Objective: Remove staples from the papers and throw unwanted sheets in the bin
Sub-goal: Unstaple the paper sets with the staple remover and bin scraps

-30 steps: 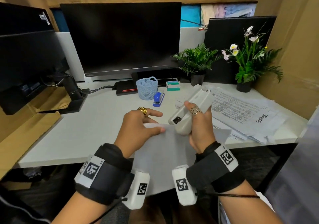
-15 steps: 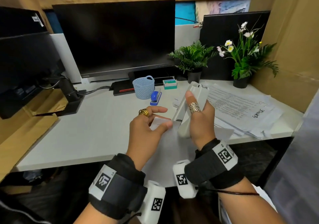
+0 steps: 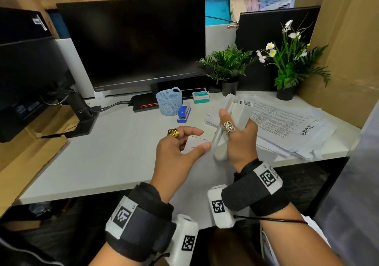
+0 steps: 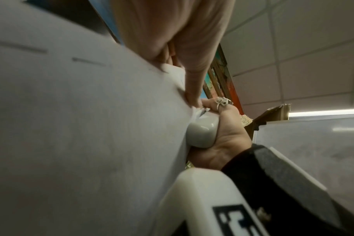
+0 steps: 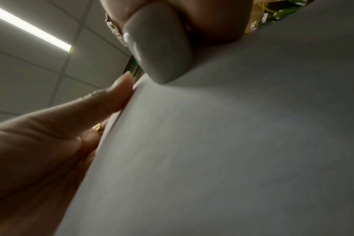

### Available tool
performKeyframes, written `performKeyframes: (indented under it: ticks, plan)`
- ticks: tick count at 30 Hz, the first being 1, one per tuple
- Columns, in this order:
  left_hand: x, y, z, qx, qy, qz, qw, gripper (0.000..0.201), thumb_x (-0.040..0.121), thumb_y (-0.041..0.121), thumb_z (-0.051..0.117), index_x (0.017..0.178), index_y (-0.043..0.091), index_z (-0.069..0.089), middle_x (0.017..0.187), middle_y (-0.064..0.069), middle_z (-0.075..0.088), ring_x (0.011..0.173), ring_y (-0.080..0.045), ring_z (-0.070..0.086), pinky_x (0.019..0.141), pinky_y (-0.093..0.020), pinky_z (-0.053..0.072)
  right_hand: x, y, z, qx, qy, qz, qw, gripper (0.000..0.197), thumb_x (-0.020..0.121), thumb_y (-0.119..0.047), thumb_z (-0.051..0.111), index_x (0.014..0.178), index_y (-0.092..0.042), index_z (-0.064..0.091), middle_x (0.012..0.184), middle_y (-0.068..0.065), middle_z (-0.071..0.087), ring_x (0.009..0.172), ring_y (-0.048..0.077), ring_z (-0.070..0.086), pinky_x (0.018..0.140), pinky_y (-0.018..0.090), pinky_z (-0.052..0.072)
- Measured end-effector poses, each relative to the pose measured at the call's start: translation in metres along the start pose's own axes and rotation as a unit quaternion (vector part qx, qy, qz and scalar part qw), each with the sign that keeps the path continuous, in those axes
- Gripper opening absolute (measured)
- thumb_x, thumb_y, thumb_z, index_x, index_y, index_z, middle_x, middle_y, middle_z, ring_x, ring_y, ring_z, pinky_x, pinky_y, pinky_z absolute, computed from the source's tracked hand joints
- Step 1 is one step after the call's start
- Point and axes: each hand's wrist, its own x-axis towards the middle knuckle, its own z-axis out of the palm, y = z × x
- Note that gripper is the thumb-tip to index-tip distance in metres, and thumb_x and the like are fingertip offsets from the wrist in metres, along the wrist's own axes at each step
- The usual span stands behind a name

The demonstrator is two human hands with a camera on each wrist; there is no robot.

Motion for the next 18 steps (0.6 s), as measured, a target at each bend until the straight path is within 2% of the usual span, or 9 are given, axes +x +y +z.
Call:
performKeyframes:
  ticks: [2,4,6,8,10,12,15,17,18]
  plan:
    - [0.0,-0.005,-0.002,0.013,-0.037,-0.03,0.999,0.029,0.07,0.023,0.08,0.097,0.024,0.069,0.097,0.009,0.069,0.093,-0.003,0.063,0.086,-0.019,0.051,0.001,0.004,-0.002,0.002,-0.001,0.012,1.0,0.009,0.088,-0.012,0.062,0.081,-0.019,0.062,0.075,-0.005,0.064,0.067,-0.003,0.064,0.059,0.012,0.048]
    - [0.001,-0.011,-0.003,0.021,-0.073,-0.068,0.995,0.033,0.07,0.028,0.079,0.099,0.016,0.071,0.093,0.003,0.072,0.088,-0.01,0.067,0.079,-0.027,0.056,0.001,0.007,-0.003,0.016,-0.005,0.031,0.999,0.001,0.087,-0.014,0.063,0.088,-0.015,0.063,0.078,-0.004,0.064,0.069,-0.001,0.065,0.06,0.014,0.049]
    - [0.003,-0.017,-0.005,0.049,-0.07,-0.078,0.993,0.03,0.073,0.031,0.076,0.091,0.007,0.071,0.081,-0.003,0.071,0.076,-0.013,0.067,0.067,-0.027,0.055,0.002,0.009,-0.003,0.027,-0.005,0.059,0.998,0.013,0.087,-0.02,0.064,0.098,-0.011,0.063,0.081,-0.003,0.065,0.072,0.002,0.065,0.063,0.017,0.051]
    - [0.003,-0.019,-0.005,0.067,-0.057,-0.079,0.993,0.037,0.075,0.034,0.075,0.075,-0.002,0.064,0.068,-0.012,0.063,0.061,-0.015,0.06,0.057,-0.027,0.047,0.005,0.011,-0.005,0.055,-0.001,0.099,0.994,0.029,0.085,-0.032,0.065,0.105,-0.011,0.063,0.086,0.001,0.067,0.079,0.012,0.066,0.071,0.028,0.054]
    - [0.001,-0.019,-0.004,0.086,-0.052,-0.073,0.992,0.043,0.075,0.034,0.075,0.058,0.003,0.051,0.051,-0.002,0.047,0.049,-0.008,0.045,0.049,-0.019,0.036,0.007,0.013,-0.007,0.087,0.008,0.134,0.987,0.043,0.076,-0.044,0.064,0.106,-0.013,0.064,0.091,0.005,0.068,0.086,0.023,0.066,0.082,0.039,0.054]
    - [0.0,-0.016,-0.002,0.098,-0.061,-0.073,0.991,0.043,0.076,0.031,0.074,0.052,0.014,0.043,0.041,0.012,0.039,0.042,-0.002,0.041,0.044,-0.01,0.03,0.009,0.013,-0.008,0.107,0.017,0.157,0.982,0.045,0.072,-0.049,0.063,0.103,-0.016,0.064,0.09,0.005,0.068,0.089,0.027,0.065,0.087,0.043,0.053]
    - [0.0,-0.018,-0.001,0.087,-0.076,-0.061,0.991,0.039,0.077,0.032,0.074,0.056,0.007,0.052,0.046,0.006,0.045,0.045,-0.002,0.044,0.047,-0.013,0.033,0.011,0.015,-0.01,0.112,0.03,0.168,0.979,0.031,0.077,-0.045,0.064,0.097,-0.02,0.064,0.083,0.002,0.068,0.084,0.024,0.065,0.083,0.041,0.053]
    - [-0.001,-0.02,-0.001,0.079,-0.087,-0.044,0.992,0.044,0.076,0.035,0.073,0.07,-0.007,0.059,0.062,-0.02,0.054,0.052,-0.015,0.049,0.051,-0.022,0.038,0.01,0.014,-0.01,0.095,0.044,0.155,0.982,0.015,0.088,-0.034,0.061,0.094,-0.02,0.063,0.079,0.0,0.067,0.081,0.022,0.065,0.081,0.039,0.053]
    - [-0.002,-0.02,-0.001,0.079,-0.093,-0.04,0.992,0.045,0.076,0.035,0.073,0.076,-0.008,0.062,0.069,-0.025,0.056,0.055,-0.022,0.052,0.053,-0.025,0.041,0.011,0.015,-0.011,0.089,0.047,0.148,0.984,0.01,0.09,-0.029,0.059,0.091,-0.02,0.062,0.075,-0.003,0.066,0.077,0.019,0.064,0.078,0.037,0.052]
